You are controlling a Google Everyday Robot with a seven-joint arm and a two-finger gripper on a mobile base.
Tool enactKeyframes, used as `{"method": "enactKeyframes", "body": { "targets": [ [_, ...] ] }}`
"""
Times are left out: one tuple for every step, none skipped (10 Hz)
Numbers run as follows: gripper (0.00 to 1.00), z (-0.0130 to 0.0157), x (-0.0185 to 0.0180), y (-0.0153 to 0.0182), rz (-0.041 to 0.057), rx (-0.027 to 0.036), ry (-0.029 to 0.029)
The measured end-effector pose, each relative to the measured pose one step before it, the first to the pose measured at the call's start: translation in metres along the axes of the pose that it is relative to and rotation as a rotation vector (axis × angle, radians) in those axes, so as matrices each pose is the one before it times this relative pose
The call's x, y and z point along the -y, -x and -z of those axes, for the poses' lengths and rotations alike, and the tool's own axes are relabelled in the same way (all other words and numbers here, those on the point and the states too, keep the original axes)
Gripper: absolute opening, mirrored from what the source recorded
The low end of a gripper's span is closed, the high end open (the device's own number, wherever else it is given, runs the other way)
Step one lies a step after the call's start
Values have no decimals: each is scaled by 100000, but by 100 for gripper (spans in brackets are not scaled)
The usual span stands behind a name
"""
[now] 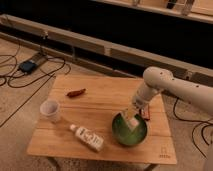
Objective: Place the white sponge in the ceramic bowl
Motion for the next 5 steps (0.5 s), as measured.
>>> {"method": "enactKeyframes", "body": {
  "targets": [
    [80,337,521,30,585,-85,-1285],
    [80,633,1075,149,1433,-25,-1964],
    [80,244,407,252,1052,-154,-635],
    [80,-56,-43,114,286,-200,149],
    [80,50,14,-31,-57,6,-56]
  ]
}}
